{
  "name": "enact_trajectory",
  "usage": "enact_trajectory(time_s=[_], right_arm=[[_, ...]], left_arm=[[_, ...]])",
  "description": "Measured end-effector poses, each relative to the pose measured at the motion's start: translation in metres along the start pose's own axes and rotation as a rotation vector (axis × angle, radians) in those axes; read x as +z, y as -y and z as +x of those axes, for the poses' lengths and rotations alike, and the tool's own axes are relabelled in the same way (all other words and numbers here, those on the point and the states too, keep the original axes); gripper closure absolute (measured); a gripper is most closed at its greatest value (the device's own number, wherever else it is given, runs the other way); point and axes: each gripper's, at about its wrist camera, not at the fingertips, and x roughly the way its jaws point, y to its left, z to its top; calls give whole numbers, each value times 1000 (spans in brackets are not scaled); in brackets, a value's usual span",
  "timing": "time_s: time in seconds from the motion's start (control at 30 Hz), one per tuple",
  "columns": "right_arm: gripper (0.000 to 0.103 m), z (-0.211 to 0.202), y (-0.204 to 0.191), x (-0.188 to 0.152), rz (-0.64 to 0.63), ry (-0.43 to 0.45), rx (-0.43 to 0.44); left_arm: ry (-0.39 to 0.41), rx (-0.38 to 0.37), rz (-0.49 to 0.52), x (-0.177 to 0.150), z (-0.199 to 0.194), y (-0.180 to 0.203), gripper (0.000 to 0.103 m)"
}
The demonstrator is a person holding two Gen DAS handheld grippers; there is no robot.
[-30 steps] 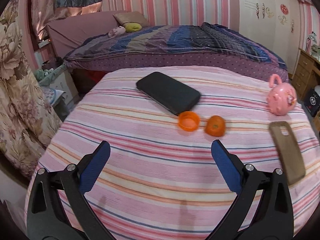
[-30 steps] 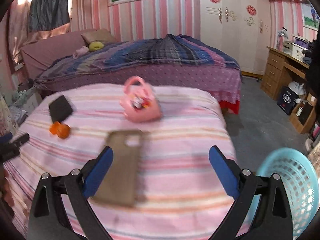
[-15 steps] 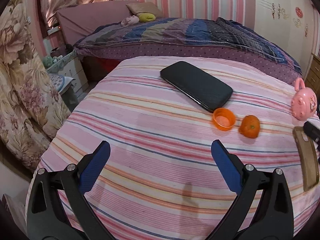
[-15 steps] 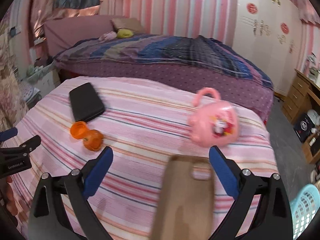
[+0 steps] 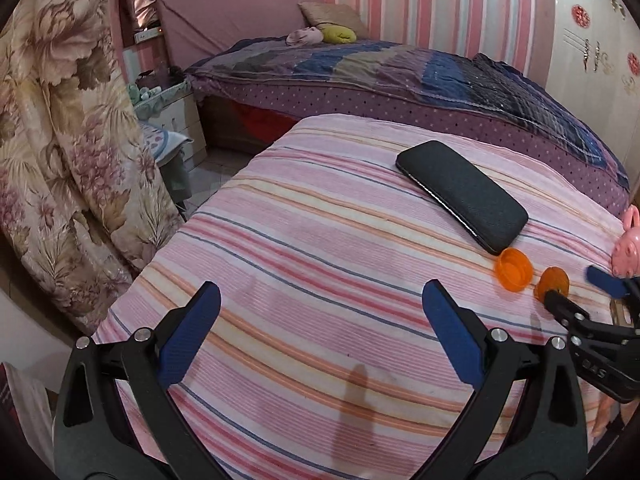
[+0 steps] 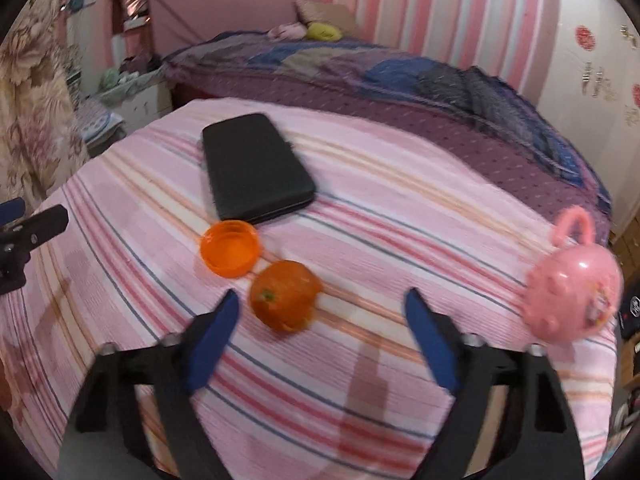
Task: Collect trash
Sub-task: 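Move both grippers back over the bed toward the tangerine and orange cap, then grasp the tangerine with the right gripper while the left gripper grasps the orange cap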
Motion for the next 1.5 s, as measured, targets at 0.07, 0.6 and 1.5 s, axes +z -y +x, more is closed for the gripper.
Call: enact_trajectory(time_s=[0.07,0.6,1.5], right_arm=[[51,7,-3,2,-6,-23,31],[78,-65,61,-44,108,69,-49],[78,-111,170,-103,230,64,-92]], left_arm=[[0,-2,4,0,1,2,5],[-27,-168,87,-9,-4,76,6],[-117,-215,269,-10,36,177,64]])
